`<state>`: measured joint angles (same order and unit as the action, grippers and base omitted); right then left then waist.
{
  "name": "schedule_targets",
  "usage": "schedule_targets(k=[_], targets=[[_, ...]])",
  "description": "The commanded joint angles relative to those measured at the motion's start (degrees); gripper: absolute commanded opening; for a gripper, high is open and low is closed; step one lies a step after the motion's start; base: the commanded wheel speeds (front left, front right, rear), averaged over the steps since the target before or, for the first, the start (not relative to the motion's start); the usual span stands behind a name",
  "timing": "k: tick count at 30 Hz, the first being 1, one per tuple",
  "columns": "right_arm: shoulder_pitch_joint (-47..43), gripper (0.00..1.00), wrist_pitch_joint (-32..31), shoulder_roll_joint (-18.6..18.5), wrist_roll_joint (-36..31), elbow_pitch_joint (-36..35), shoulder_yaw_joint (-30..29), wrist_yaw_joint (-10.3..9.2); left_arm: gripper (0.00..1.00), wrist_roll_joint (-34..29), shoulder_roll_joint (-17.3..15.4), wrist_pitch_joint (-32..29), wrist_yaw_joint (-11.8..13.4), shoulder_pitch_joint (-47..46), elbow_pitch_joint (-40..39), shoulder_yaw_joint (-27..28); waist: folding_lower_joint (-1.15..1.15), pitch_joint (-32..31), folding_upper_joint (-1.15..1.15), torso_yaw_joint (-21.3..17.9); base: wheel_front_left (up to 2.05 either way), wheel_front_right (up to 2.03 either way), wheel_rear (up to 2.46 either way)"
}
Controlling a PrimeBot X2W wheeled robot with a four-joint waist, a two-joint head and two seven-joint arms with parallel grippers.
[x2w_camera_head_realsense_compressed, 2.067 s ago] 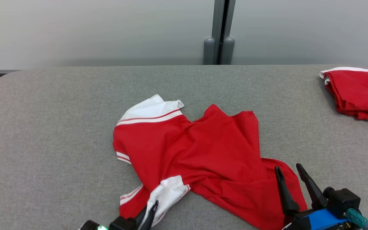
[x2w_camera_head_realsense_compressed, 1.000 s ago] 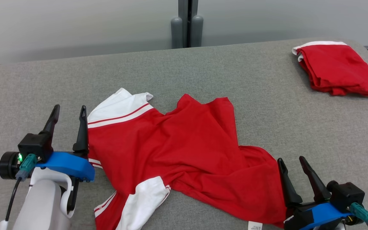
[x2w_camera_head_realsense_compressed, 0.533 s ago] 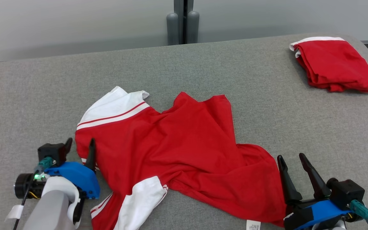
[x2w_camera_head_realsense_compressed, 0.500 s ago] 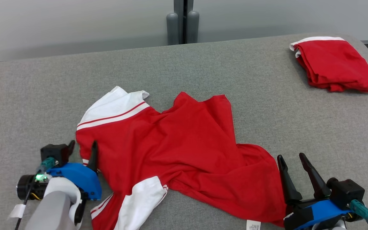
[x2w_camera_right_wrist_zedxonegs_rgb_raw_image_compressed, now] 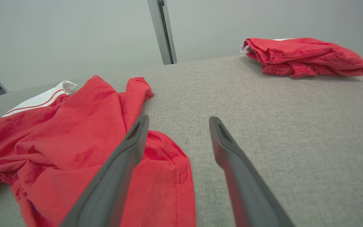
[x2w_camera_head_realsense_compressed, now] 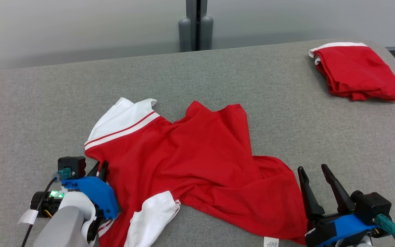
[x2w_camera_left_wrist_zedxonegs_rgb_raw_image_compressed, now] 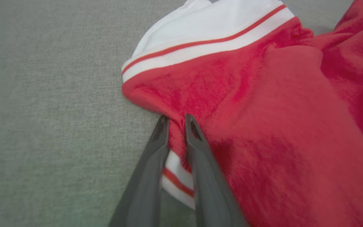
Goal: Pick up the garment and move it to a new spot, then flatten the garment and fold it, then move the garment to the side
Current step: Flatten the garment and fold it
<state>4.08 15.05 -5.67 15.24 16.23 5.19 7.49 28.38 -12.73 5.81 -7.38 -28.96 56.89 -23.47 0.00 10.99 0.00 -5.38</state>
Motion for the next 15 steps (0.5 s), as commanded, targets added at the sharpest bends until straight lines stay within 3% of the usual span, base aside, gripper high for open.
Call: schedule_targets(k=[1, 15], targets=[[0.32, 1.0, 0.16, -0.38, 0.06, -0.23, -0.04, 0.02, 0.0, 1.01, 0.03, -0.12, -0.15, -0.19, 0.0, -1.37, 0.0, -0.15, 0.0, 0.1, 0.0, 0.0, 0.0], [1.58, 1.0, 0.16, -1.1, -0.51, -1.97, -0.33, 0.02, 0.0, 3.81, -5.75, 5.89, -0.12, -16.93, -2.28, -4.75, 0.0, 2.43, 0.0, -0.65, 0.0, 0.0, 0.0]])
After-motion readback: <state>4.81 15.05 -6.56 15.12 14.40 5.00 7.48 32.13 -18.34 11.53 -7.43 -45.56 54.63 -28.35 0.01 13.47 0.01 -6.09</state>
